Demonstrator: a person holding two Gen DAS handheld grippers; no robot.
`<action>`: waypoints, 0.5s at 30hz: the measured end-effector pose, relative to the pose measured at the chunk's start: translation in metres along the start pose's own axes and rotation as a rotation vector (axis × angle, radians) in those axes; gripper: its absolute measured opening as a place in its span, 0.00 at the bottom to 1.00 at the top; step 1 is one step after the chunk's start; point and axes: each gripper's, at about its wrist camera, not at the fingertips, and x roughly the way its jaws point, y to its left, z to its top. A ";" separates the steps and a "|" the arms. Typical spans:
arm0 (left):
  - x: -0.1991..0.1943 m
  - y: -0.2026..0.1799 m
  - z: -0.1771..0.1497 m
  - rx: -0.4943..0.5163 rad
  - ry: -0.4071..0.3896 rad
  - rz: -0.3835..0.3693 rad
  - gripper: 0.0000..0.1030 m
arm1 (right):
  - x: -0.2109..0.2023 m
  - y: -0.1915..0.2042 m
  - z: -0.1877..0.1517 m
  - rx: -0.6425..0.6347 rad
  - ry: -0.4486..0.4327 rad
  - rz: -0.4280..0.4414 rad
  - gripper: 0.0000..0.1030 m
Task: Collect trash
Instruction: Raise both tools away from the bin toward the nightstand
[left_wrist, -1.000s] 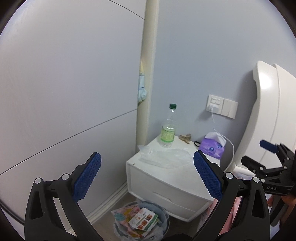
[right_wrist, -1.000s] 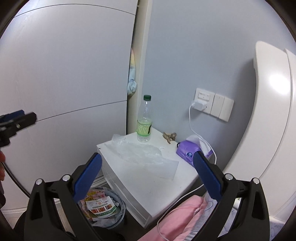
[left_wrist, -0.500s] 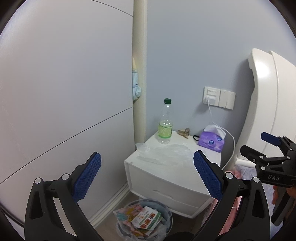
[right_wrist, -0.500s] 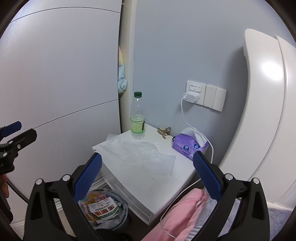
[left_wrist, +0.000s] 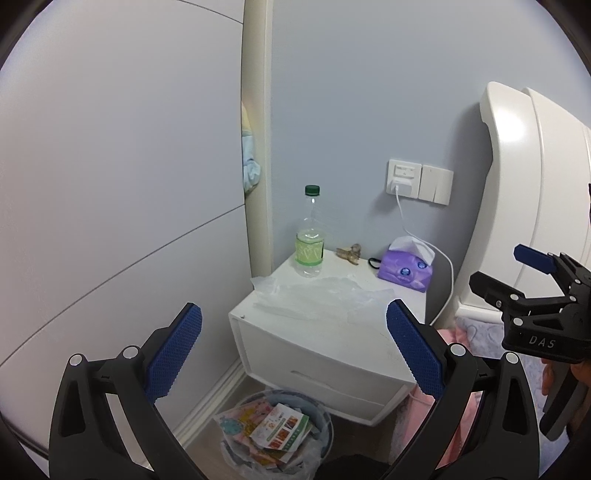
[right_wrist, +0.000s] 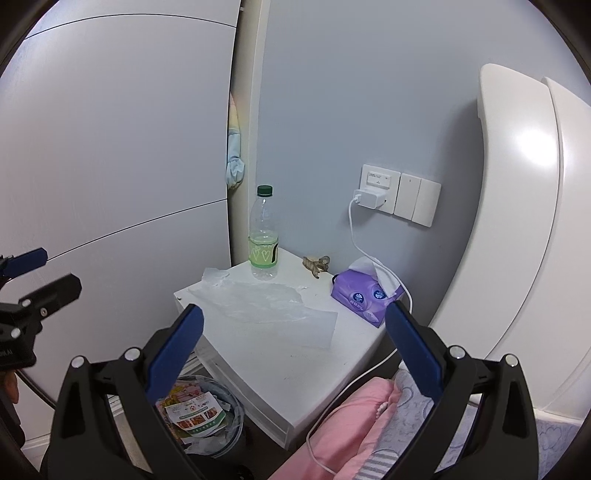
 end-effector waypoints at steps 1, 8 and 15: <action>0.001 -0.001 -0.001 -0.001 0.005 -0.004 0.94 | -0.001 0.000 0.001 -0.001 -0.001 0.000 0.93; -0.001 -0.007 -0.006 0.004 0.019 -0.014 0.94 | -0.006 -0.002 0.002 -0.009 -0.007 -0.004 0.93; -0.007 -0.014 -0.003 0.013 0.008 -0.015 0.94 | -0.010 -0.004 0.001 -0.005 -0.008 0.003 0.93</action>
